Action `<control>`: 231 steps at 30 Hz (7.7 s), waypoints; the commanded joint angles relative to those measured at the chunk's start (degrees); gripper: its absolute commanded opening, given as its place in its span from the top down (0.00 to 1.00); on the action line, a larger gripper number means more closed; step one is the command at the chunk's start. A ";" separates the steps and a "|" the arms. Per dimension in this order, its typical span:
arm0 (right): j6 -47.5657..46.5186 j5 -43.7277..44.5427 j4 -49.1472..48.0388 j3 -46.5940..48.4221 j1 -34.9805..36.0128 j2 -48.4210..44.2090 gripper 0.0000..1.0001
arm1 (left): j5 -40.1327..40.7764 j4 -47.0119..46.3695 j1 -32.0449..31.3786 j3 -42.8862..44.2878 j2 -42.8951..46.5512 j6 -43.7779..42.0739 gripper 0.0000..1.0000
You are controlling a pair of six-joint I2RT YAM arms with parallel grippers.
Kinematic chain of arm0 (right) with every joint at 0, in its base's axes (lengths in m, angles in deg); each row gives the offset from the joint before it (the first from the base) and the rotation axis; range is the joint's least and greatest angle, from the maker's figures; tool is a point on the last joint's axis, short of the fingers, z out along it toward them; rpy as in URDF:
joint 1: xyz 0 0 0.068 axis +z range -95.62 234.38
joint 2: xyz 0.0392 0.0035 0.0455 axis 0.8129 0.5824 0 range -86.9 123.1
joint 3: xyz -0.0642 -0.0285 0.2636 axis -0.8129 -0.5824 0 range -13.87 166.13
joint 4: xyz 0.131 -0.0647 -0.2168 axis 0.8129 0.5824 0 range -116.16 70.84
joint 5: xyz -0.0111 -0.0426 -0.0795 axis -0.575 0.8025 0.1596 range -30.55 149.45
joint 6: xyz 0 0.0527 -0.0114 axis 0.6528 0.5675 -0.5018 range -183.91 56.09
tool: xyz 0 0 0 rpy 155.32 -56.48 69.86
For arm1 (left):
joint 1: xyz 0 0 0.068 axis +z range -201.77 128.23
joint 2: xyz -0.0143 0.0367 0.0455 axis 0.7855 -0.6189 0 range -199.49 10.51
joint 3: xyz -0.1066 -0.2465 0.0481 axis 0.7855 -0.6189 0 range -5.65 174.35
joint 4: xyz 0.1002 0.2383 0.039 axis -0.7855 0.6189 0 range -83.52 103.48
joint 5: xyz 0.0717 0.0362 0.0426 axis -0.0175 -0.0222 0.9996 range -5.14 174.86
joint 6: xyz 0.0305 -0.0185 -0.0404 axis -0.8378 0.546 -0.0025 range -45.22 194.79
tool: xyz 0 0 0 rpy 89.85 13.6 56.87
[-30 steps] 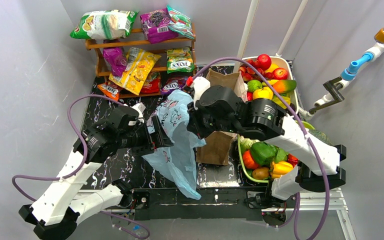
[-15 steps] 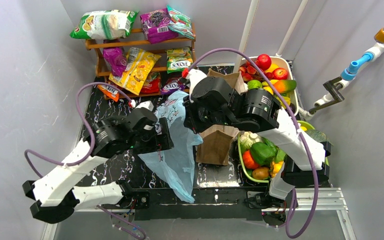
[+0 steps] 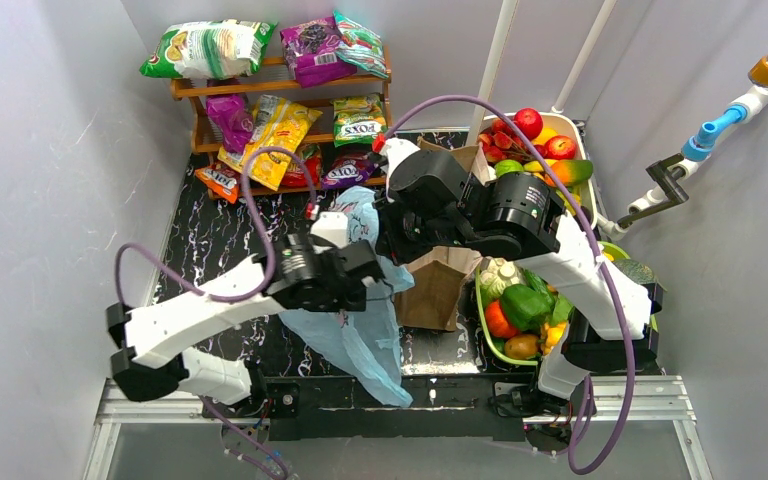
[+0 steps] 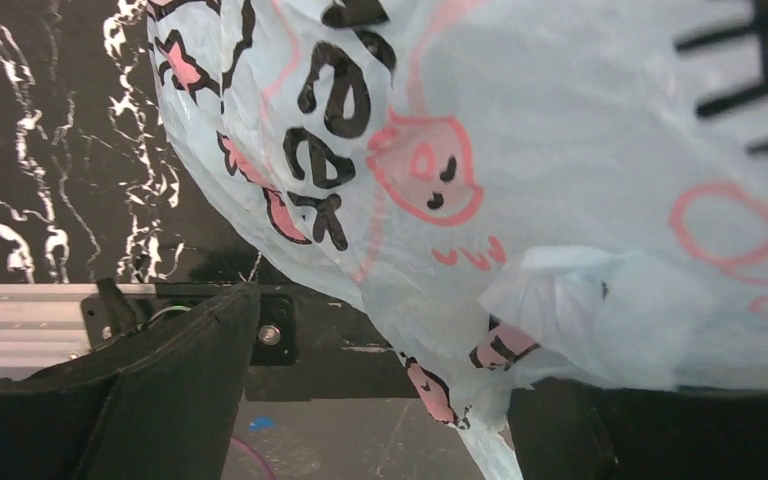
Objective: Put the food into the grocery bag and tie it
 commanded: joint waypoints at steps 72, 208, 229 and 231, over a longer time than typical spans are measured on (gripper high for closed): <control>23.78 19.54 6.01 -56.61 -17.97 -41.55 0.10 | -0.99 -30.36 -5.26 -20.45 24.47 9.74 1.00; 19.91 -23.77 -15.90 -16.30 -8.40 3.04 0.53 | 1.20 -28.06 -5.21 -32.06 39.69 17.47 1.00; 10.45 -23.18 -16.38 -11.44 -6.10 1.08 0.13 | 1.40 -27.37 -5.20 -34.20 43.00 19.10 1.00; 8.78 -15.93 -12.42 -10.17 -6.10 -0.52 0.12 | 1.41 -27.29 -5.16 -34.23 43.13 19.09 1.00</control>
